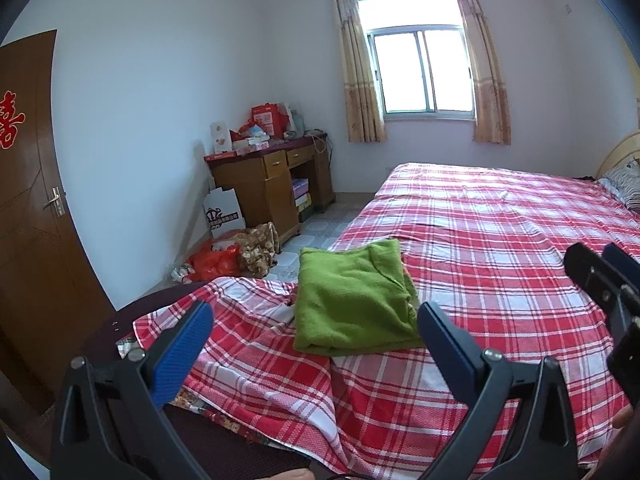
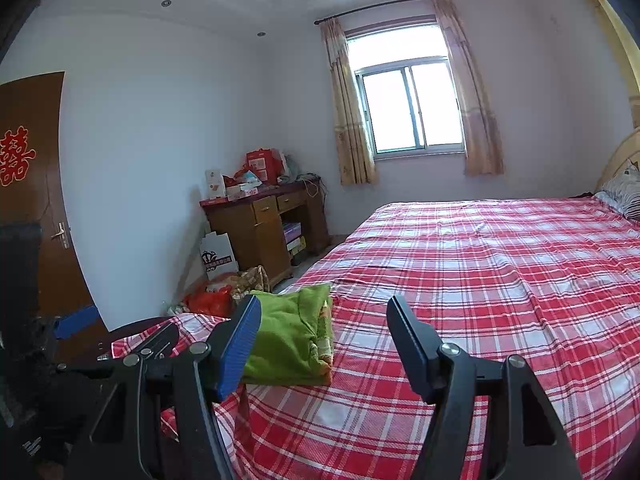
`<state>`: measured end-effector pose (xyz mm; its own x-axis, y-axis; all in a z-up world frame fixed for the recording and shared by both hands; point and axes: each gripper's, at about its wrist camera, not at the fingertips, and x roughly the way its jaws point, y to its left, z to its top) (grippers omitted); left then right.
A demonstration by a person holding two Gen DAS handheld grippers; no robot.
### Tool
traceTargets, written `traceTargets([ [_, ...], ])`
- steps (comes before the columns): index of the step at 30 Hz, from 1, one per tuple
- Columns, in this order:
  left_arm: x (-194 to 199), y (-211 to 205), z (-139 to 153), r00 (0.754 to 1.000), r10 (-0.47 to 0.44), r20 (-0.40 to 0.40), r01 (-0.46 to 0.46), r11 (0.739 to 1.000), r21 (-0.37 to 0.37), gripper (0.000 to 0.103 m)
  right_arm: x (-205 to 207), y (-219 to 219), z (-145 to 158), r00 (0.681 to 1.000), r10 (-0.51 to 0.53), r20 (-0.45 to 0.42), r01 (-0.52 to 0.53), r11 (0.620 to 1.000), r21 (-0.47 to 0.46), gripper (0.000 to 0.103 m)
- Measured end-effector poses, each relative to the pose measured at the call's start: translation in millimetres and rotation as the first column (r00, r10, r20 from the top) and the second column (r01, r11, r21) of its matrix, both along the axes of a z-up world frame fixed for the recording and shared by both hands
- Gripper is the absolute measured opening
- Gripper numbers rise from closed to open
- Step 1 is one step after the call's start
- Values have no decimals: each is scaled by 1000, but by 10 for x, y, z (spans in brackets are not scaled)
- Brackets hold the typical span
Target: Fold small clothes
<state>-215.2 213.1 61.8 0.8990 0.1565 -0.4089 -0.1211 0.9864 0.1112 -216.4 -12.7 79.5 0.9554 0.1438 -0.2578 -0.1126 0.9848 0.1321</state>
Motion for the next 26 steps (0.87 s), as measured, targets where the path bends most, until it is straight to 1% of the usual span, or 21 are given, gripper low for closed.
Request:
traceTargets([
  [4,35,2,-28,1000,7,-12,-6,1000,12,103,9,-7,-13,1000,-3,-6,3,1000,3,66],
  [9,56,29,-42,1000,14,-21,-14,1000,2,103,21,-5,-37,1000,-3,-13,3,1000,5,66],
  [15,54,57,-29,999,31,-10,-31,1000,-3,103,34,-3,-47,1000,-3,-16,3,1000,6,66],
  [19,60,68,-37,1000,17,-13,-17,1000,-12,103,54,-5,-75,1000,-1,-22,2,1000,8,66],
  [23,124,59,-96,999,8,-41,-8,1000,0,103,76,-7,-101,1000,0,-30,0,1000,10,66],
  [26,199,125,-142,998,15,-65,-17,999,-31,103,98,-22,-118,999,-1,-37,2,1000,15,66],
])
